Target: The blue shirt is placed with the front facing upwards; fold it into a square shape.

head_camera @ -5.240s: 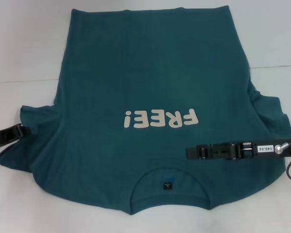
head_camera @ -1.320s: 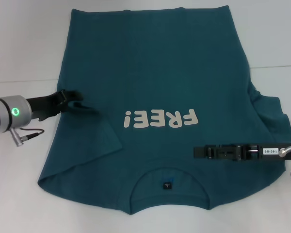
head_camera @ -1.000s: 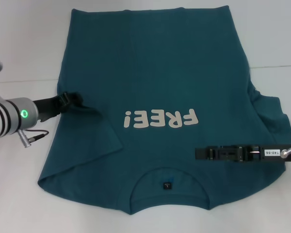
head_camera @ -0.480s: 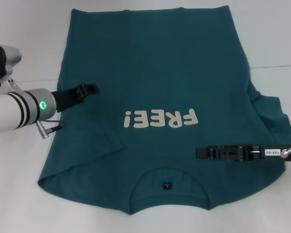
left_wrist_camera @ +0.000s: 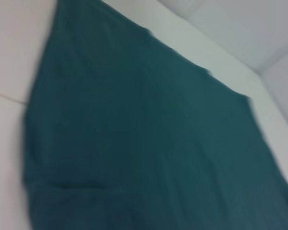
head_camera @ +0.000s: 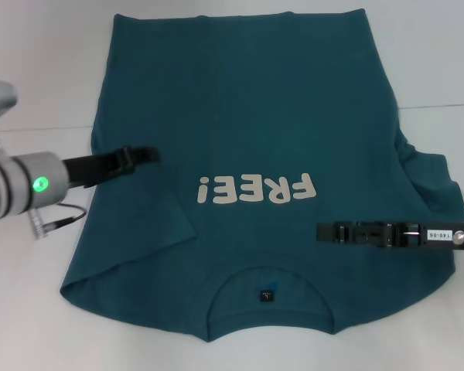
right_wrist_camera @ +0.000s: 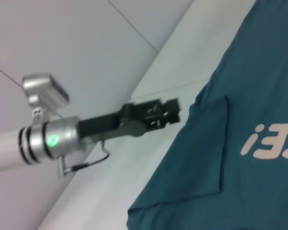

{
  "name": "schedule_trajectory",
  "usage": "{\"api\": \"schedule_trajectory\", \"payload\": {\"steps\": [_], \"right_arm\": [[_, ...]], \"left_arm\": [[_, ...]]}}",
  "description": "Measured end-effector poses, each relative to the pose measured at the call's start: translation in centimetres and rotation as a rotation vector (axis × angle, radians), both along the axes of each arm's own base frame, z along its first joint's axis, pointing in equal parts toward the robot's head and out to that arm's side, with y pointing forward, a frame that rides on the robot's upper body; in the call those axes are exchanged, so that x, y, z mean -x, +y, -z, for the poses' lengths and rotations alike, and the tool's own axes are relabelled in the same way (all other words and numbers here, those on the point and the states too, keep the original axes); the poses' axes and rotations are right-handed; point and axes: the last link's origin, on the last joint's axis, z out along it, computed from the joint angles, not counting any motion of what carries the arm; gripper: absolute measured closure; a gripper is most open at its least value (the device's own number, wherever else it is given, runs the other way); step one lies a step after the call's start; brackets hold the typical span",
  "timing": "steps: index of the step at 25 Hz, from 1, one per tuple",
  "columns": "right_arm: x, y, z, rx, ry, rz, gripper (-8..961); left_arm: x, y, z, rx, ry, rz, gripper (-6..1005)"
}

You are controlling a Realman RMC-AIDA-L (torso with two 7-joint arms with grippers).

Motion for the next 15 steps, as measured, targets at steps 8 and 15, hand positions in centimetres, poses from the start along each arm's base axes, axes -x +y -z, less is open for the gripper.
{"api": "schedule_trajectory", "payload": {"steps": [8,15], "right_arm": [[0.3,0.3,-0.7,-0.049,0.038,-0.018,9],[0.1,0.7,-1.5,-0.086,0.039,-0.008,9]], "left_arm": [[1.5,-7.3,-2.7,0.091,0.064,0.464,343],[3.2,-12.0,-3.2,0.139,-0.005,0.544,334]]}}
